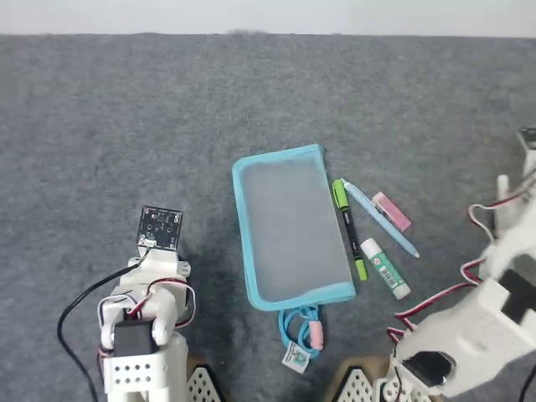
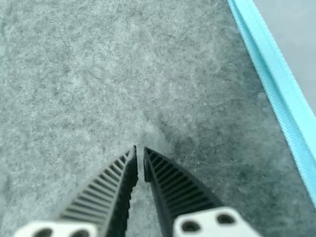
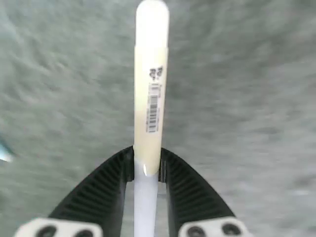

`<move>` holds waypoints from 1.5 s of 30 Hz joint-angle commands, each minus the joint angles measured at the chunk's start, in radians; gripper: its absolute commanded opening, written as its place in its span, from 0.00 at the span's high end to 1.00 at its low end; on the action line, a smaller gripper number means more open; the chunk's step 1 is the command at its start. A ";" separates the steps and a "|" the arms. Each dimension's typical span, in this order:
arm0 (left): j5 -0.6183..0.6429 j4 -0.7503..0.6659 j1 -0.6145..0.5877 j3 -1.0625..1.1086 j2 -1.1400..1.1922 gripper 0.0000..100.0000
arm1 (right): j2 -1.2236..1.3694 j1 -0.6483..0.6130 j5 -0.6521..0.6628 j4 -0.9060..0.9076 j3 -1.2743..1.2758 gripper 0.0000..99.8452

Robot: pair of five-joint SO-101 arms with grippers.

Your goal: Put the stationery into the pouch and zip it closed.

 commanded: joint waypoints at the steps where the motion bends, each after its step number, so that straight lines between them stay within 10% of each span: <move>1: -0.012 0.005 -0.006 -0.005 0.005 0.98 | -0.074 0.073 0.293 -0.028 -0.097 0.99; 7: -0.012 0.005 -0.006 -0.005 0.005 0.98 | -0.004 0.088 0.477 -0.076 -0.101 0.99; 27: -0.012 0.005 -0.006 -0.005 0.005 0.98 | 0.021 0.111 0.407 -0.101 -0.101 0.84; 38: -0.012 0.005 -0.006 -0.005 0.005 0.98 | -0.286 -0.315 0.115 0.332 -0.009 0.96; 45: -0.012 0.005 -0.006 -0.005 0.005 0.98 | -0.414 -0.690 -0.104 0.094 0.351 0.84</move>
